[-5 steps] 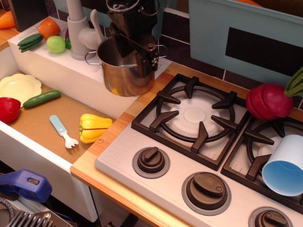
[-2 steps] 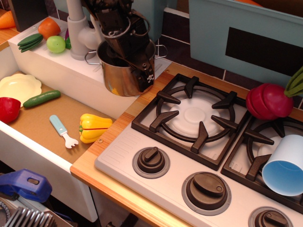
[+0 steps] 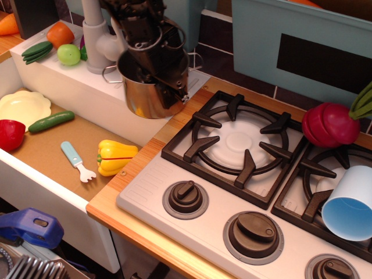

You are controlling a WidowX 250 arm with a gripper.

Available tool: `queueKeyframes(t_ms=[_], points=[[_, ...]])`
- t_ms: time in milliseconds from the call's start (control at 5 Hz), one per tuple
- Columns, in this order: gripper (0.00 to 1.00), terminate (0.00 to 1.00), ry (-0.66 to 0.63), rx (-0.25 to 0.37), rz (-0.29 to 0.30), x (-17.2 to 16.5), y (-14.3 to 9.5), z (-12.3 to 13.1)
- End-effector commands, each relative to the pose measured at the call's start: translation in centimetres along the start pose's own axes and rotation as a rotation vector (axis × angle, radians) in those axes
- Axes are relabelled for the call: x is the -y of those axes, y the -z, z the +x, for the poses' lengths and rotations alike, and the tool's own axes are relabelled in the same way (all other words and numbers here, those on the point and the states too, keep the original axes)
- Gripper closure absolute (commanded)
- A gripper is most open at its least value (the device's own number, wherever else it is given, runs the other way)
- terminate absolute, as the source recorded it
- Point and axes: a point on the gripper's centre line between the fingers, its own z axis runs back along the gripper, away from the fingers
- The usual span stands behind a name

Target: Put pot or pan on stove

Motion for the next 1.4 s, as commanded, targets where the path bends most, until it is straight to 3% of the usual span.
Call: queueKeyframes(t_ms=[0,200,600,1000,1200], points=[[1.0,0.0,-0.012,0.004,0.055,0.6,-2.2,3.5],[1.0,0.0,-0.059,0.012,0.147,3.8,-5.1,4.4],[1.0,0.0,-0.218,0.002,0.2,7.7,-9.4,1.9],[1.0,0.0,-0.255,0.04,0.087,10.0,-8.3,1.4],[1.0,0.0,-0.243,0.085,0.082,11.2,-7.7,1.8]])
